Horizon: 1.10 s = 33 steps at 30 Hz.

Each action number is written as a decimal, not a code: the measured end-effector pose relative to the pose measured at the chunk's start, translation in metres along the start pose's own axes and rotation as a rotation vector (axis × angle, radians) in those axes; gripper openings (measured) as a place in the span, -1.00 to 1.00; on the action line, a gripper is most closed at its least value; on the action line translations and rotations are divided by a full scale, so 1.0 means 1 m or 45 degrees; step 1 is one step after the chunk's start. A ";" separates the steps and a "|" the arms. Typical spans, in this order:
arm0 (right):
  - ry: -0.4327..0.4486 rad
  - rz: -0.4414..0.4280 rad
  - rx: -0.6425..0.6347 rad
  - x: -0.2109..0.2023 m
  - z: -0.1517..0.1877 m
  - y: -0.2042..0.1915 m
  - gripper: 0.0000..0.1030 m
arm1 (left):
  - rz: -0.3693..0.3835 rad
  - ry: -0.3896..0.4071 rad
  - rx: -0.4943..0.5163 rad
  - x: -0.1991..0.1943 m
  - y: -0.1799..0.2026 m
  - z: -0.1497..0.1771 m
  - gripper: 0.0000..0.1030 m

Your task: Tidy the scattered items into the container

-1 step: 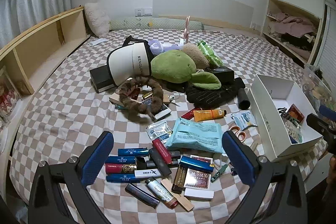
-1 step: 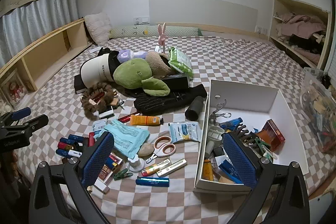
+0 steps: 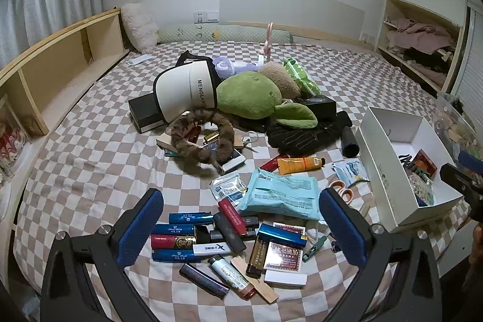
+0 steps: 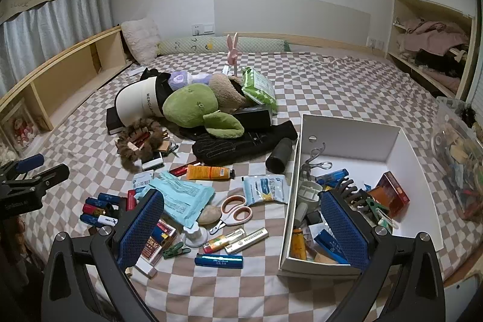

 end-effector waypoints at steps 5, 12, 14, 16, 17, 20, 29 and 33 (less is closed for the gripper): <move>-0.001 -0.002 -0.001 -0.001 0.001 -0.001 1.00 | 0.002 -0.006 -0.002 0.000 -0.001 0.001 1.00; -0.002 -0.008 -0.002 0.003 0.001 0.001 1.00 | 0.004 -0.014 -0.005 0.000 -0.002 0.001 1.00; -0.003 -0.008 -0.004 0.001 0.000 0.001 1.00 | 0.004 -0.016 -0.005 0.000 -0.003 0.001 1.00; -0.005 -0.010 -0.006 -0.002 0.000 -0.001 1.00 | 0.005 -0.019 -0.006 0.000 -0.003 0.002 1.00; -0.005 -0.011 -0.007 -0.001 0.000 -0.001 1.00 | 0.005 -0.020 -0.006 0.000 -0.003 0.002 1.00; -0.006 -0.011 -0.010 -0.001 0.000 -0.002 1.00 | 0.003 -0.021 -0.007 0.001 -0.003 0.001 1.00; -0.010 -0.015 -0.013 0.000 0.000 -0.003 1.00 | 0.004 -0.025 0.012 0.002 0.000 0.001 1.00; -0.012 -0.015 -0.016 0.000 0.000 -0.003 1.00 | -0.001 -0.022 0.014 0.002 -0.001 0.001 1.00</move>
Point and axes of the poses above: each gripper's, at about its wrist camera, not at the fingertips, and x roughly the way its jaws point, y to its right, z to its underside, the point moved 1 cm from there along x, roughly the way its jaws point, and after that the axes turned 15 degrees about y, right-handed, at the moved point
